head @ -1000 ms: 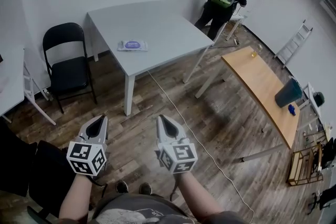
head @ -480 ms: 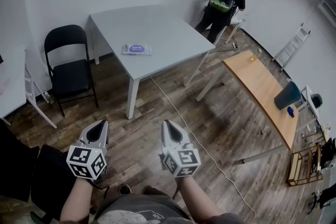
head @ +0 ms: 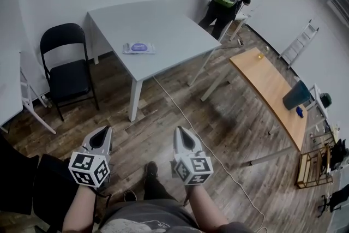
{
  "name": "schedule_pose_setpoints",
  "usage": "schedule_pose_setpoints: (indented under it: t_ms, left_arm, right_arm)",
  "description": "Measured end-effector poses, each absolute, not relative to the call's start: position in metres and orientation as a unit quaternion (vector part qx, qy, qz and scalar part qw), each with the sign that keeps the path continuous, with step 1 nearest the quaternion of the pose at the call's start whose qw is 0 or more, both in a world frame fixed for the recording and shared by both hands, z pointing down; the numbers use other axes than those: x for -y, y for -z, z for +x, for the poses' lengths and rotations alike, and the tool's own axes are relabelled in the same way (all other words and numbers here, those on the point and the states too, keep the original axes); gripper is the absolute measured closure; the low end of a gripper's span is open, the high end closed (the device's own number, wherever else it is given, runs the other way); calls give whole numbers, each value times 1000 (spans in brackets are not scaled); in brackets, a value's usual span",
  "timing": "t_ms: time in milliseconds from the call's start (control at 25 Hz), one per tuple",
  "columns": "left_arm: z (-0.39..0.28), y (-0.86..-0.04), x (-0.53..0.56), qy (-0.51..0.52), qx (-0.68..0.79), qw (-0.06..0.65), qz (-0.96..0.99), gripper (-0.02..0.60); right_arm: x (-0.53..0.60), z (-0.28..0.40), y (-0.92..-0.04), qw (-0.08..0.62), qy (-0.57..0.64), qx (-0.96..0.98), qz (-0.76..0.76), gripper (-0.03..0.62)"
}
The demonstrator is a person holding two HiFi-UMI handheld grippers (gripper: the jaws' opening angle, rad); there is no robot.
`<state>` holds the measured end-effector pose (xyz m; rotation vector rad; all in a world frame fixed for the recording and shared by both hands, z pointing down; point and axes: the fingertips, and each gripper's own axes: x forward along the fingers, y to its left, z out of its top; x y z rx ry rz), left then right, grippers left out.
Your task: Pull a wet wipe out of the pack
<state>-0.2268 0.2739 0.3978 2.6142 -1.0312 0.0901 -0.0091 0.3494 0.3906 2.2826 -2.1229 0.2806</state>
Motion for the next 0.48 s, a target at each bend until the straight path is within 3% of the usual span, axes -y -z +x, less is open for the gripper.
schedule_pose_setpoints:
  t_ms: [480]
  left_arm:
    - [-203,-396,-199,-43,402,139,904,563]
  right_arm:
    - [-251,46,-387,-27,-91,700,708,605]
